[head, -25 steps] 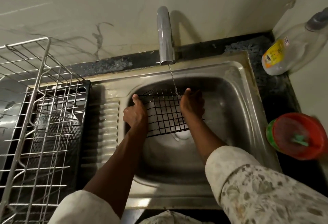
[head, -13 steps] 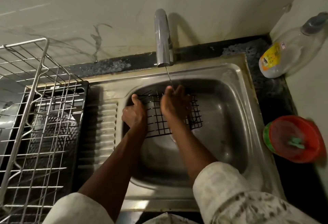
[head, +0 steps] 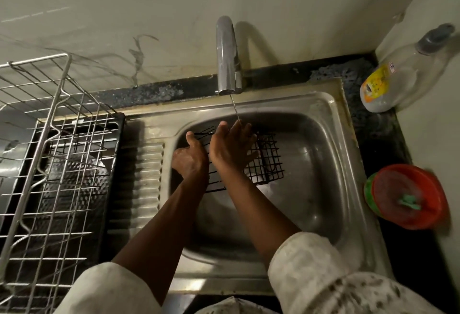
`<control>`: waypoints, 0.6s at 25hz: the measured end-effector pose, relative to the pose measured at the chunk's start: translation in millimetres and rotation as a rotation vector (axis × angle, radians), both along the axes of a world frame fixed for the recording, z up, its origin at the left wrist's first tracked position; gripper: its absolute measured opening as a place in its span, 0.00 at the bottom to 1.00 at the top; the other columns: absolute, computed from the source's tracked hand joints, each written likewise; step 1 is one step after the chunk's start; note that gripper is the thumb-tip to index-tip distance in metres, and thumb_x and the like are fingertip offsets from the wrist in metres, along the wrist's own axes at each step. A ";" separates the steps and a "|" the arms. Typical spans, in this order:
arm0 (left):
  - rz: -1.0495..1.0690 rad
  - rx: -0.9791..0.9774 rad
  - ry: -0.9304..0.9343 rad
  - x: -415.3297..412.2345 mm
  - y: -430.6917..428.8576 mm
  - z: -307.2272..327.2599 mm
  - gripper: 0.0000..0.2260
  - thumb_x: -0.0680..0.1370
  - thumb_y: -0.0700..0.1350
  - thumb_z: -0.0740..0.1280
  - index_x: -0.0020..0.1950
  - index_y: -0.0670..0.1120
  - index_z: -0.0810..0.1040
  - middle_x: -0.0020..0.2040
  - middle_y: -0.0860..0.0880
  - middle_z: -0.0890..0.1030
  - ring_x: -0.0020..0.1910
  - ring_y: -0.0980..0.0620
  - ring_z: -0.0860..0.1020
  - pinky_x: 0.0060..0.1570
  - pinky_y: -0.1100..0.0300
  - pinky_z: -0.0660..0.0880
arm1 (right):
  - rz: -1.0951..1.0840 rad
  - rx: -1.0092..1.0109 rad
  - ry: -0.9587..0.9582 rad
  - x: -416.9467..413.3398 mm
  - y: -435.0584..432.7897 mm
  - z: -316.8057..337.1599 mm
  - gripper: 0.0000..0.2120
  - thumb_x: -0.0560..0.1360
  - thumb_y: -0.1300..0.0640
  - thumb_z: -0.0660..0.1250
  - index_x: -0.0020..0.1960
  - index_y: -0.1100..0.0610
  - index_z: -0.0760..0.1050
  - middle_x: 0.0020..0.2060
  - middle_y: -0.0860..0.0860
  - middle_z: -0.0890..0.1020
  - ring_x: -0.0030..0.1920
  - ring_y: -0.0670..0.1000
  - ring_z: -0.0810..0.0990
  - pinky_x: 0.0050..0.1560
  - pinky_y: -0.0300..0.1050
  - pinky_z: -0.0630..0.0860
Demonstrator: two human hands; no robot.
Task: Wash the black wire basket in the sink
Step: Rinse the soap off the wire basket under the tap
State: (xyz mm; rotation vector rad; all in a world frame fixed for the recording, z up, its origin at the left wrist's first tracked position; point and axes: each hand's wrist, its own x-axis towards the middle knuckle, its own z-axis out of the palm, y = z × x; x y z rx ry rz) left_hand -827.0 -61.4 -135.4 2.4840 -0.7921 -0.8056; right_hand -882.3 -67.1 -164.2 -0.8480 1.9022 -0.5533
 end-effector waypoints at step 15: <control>0.062 -0.045 0.050 0.5 6.2 -2.6 0.33 0.83 0.62 0.54 0.68 0.32 0.74 0.67 0.32 0.76 0.68 0.36 0.72 0.70 0.50 0.65 | 0.004 0.069 0.017 1.9 1.0 5.7 0.37 0.82 0.34 0.41 0.82 0.55 0.38 0.81 0.53 0.38 0.80 0.58 0.36 0.76 0.66 0.36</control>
